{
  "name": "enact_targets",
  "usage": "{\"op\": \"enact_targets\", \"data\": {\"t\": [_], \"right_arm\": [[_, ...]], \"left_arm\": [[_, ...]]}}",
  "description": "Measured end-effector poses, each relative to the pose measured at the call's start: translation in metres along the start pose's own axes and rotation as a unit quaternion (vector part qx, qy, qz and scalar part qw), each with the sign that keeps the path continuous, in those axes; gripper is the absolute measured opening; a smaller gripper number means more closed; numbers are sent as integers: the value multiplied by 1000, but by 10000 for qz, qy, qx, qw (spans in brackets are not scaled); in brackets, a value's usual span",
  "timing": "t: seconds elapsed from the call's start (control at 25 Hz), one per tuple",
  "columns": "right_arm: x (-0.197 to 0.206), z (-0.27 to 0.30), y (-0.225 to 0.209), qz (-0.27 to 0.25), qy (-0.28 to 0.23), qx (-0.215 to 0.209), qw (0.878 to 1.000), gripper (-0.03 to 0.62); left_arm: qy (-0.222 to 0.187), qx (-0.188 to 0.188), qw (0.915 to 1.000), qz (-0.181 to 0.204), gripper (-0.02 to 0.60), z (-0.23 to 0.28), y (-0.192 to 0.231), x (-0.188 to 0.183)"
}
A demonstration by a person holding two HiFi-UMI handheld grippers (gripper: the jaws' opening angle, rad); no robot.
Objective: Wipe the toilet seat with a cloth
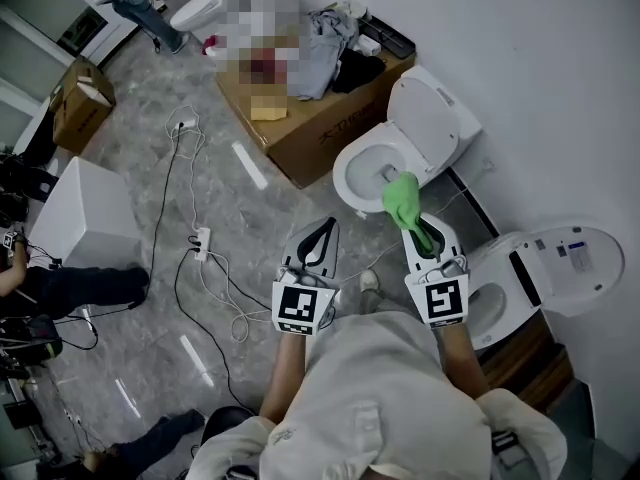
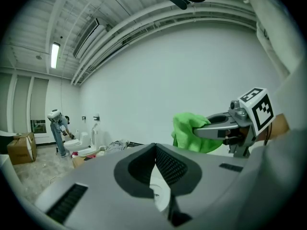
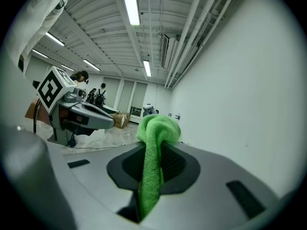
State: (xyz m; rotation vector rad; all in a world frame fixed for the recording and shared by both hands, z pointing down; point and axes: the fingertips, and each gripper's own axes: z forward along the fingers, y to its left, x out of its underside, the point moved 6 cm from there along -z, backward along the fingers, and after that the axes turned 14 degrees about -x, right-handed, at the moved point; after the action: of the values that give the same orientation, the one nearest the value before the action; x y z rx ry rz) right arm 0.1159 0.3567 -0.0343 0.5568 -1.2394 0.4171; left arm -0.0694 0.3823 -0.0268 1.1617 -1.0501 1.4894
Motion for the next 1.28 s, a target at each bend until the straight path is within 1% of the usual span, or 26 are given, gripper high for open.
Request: {"op": "enact_targets", "data": {"t": [0.2,0.32,0.52,0.76,0.88,0.96,1.12,1.28], "right_arm": [[2,18,-24,-28,-39,-134,9999,46],[8,27,-32,94,-96,-109,9998,46],[19,45,-47,144,3,-116,9998,46],[28,73,-63,221,45,-92,9997,47],[34,90,-73,347,41,-30,9994,48],[40,104,-82,424,116,44,9990,48],[56,133,-100,543,280,237,9979,48],[71,163,-116,656,483,417,9958,48]], "left_arm": [[68,-177,9998,2,12,22,4,-2],[105,-206,9997,29,12,33,9,0],[59,-209,9997,77,12,59,21,4],[72,23,10000,62,12,97,32,15],[110,159,9998,65,12,122,40,23],[155,258,9995,41,12,142,47,29],[278,486,9983,-140,12,181,62,48],[384,731,9965,-157,12,219,77,64]]}}
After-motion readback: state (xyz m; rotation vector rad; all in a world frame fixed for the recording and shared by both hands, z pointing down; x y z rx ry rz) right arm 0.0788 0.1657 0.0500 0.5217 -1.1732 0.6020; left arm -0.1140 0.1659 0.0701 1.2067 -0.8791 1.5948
